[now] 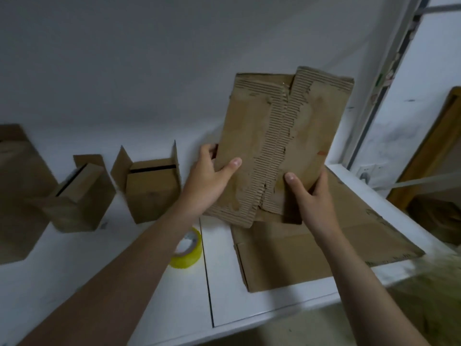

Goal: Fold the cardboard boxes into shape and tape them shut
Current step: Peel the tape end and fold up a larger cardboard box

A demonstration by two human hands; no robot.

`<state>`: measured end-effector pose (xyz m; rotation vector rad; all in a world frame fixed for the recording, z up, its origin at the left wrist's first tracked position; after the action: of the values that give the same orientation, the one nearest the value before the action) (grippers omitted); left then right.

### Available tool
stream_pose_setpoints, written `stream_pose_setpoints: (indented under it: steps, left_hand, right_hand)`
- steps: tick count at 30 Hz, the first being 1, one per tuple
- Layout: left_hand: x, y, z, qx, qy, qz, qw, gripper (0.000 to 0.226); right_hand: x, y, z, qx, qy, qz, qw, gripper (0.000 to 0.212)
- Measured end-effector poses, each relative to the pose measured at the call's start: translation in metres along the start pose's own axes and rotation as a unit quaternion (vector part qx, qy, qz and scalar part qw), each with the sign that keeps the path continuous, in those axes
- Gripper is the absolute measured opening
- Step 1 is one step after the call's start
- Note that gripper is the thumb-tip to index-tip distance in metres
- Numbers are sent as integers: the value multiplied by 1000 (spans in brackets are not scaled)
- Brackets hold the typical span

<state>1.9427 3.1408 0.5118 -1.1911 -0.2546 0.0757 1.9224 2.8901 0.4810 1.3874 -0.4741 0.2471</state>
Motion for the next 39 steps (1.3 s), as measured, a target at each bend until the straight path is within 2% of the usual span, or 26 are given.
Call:
stream_pose_setpoints:
  steps: [3,5,7,10,14,16,19,20,22,23,24,25,26,27,28,29,30,31,35,39]
  left_hand:
    - [-38,-23,59,26,-28,-25,999,37]
    - [-71,-33,103,72,-45,-15,996,36]
    - [-105,-34,149,86,-57,16,995,40]
    - [-157,-28,216,84,-72,63,992,35]
    - [-223,-5,284,32,-88,147,985,36]
    - [-251,15,311,-6,-132,191,973,46]
    - [-291,45,339,-24,-211,259,942,86]
    - [-304,55,342,-12,-221,286,932,97]
    - [-320,73,349,-1,-218,313,924,103]
    - [-318,83,348,-12,-213,314,925,99]
    - [-324,97,352,-16,-240,317,918,88]
    - [-335,111,368,24,-299,294,908,71]
    - [-344,119,387,81,-380,308,868,55]
    - [-346,125,397,138,-423,356,822,47]
    - [-340,131,392,202,-368,388,821,51]
    - [-317,141,383,272,-294,363,841,57]
    - [-304,154,370,295,-181,361,866,61]
    - [-302,161,368,310,-133,363,869,64]
    - [-286,174,378,364,-143,368,844,70]
    - [-280,179,401,322,-185,357,857,65]
  right_hand:
    - [-39,47,-21,18,29,-4,999,68]
    - [-64,79,-42,20,62,-4,998,58]
    - [-86,105,-66,25,106,-12,994,54]
    - [-118,141,-110,18,189,-21,981,61]
    - [-148,180,-173,8,287,-15,958,53]
    - [-159,194,-207,1,331,-4,944,49]
    - [-181,200,-261,-13,410,1,912,52]
    - [-189,196,-278,-26,433,1,901,58]
    - [-204,186,-307,-55,468,-2,882,66]
    - [-209,181,-319,-56,478,-2,877,66]
    - [-214,177,-329,-55,482,3,874,64]
    - [-219,172,-337,-64,483,17,873,62]
    - [-222,167,-345,-86,482,42,871,59]
    - [-227,161,-353,-114,485,68,865,56]
    - [-233,155,-362,-135,490,85,857,54]
    - [-239,147,-369,-145,496,90,851,53]
    - [-245,139,-376,-146,503,88,847,53]
    - [-250,130,-381,-144,509,82,845,53]
    - [-258,107,-393,-104,520,40,847,53]
    - [-249,113,-400,-56,486,38,871,49]
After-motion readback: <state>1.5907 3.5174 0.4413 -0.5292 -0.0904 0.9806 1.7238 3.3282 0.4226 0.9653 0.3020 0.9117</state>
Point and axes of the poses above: each hand's wrist, its own x-axis towards the middle knuckle, its own z-axis out of the back of the hand, y = z × x, the point moved 7 cm from there along x, towards the middle knuckle, and after that the axes turned 9 degrees about z, right-handed, at the moved point
